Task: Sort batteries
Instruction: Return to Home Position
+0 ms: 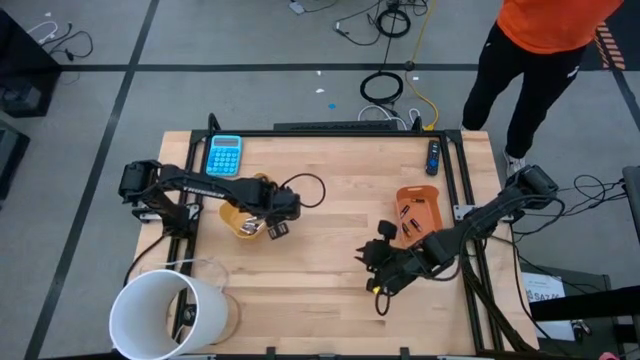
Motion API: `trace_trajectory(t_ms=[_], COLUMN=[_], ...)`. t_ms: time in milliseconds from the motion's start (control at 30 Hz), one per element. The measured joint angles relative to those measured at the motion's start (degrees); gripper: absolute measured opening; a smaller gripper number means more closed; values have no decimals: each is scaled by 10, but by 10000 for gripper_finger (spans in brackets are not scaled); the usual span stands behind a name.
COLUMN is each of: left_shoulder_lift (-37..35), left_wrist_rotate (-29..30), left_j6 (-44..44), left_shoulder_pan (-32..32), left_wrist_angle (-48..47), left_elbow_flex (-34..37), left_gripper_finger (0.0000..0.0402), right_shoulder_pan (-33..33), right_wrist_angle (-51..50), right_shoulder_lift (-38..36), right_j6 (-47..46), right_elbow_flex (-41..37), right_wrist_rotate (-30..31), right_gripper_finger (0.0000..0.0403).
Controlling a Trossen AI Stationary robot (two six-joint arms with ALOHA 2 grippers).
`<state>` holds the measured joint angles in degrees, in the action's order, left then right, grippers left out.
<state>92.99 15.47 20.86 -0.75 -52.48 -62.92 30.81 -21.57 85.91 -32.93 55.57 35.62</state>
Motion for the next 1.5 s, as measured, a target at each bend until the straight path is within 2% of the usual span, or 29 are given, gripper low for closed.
trace_trajectory(t_ms=[133,267,333,567,867,1033,1200,1300,1400,1500], left_shoulder_lift=[0,0,0,-5,-5,-5,-5,-5,-5,-5], left_wrist_rotate=[-6,-46,-47,62,97,79,74,126,241,356], left_j6=[15,31,39,28,60,115,148,138,84,5], left_shoulder_pan=[9,13,17,56,129,177,226,256,295,327], left_wrist_angle=[-46,-103,-116,-115,-111,-53,88,157,225,328], left_elbow_flex=[0,0,0,-44,-123,-124,-124,-124,-117,-83], left_gripper_finger=[180,182,182,182,182,182,182,182,182,182], right_shoulder_pan=[-10,-10,-10,-19,-20,-19,0,20,34,40], right_wrist_angle=[44,30,29,27,1,-59,-183,-243,-267,-234], right_shoulder_lift=[0,-1,-2,-3,-11,-57,-133,-168,-179,-168], right_j6=[24,24,23,31,74,92,28,-39,-76,-72], right_elbow_flex=[0,0,0,0,0,0,0,1,1,-6], right_wrist_rotate=[-30,-32,-32,-43,-60,-46,60,112,159,212], right_gripper_finger=[75,75,75,74,74,74,74,74,74,74])
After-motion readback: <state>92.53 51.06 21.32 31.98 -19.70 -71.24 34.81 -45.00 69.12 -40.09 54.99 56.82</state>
